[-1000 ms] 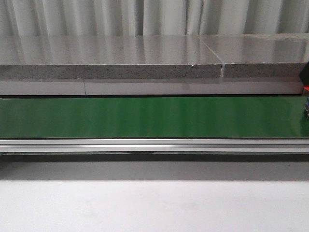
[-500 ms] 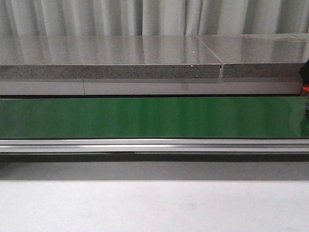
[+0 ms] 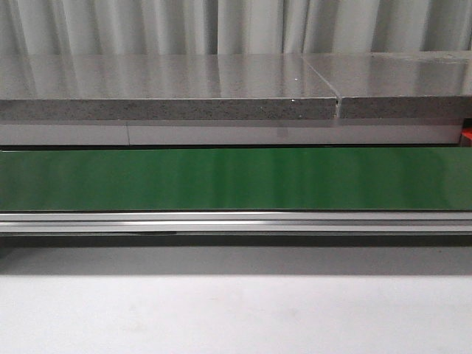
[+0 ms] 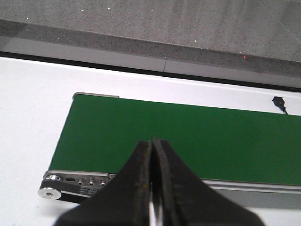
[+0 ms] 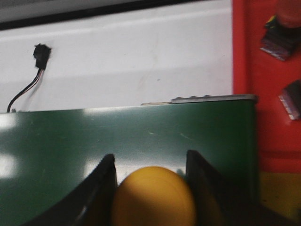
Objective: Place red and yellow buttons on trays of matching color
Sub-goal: 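Lower the yellow button into the yellow tray and open the right gripper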
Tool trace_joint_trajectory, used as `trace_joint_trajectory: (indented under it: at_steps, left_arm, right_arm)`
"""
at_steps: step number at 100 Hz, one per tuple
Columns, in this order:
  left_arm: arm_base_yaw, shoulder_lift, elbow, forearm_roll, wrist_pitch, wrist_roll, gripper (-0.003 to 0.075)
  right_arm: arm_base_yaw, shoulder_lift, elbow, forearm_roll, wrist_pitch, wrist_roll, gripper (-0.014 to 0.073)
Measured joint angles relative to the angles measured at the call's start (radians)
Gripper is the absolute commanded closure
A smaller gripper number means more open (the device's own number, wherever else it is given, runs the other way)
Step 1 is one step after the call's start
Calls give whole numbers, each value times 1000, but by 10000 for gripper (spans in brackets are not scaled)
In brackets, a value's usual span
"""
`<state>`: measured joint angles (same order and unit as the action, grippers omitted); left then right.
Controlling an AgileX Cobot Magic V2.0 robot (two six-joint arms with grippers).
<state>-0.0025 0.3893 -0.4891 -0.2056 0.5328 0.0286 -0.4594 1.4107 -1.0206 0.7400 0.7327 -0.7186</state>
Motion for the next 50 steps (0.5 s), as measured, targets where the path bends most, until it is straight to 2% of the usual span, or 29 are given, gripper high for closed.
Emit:
trace_joint_trajectory:
  at_steps: [22,50]
  left_arm:
    - [0,0,0,0,0,0,739]
    - [0,0,0,0,0,0,739]
  right_arm:
    - [-140,-101,0,-1,-91,38,390]
    - [-287,-110,-1,-1,-232,79,390]
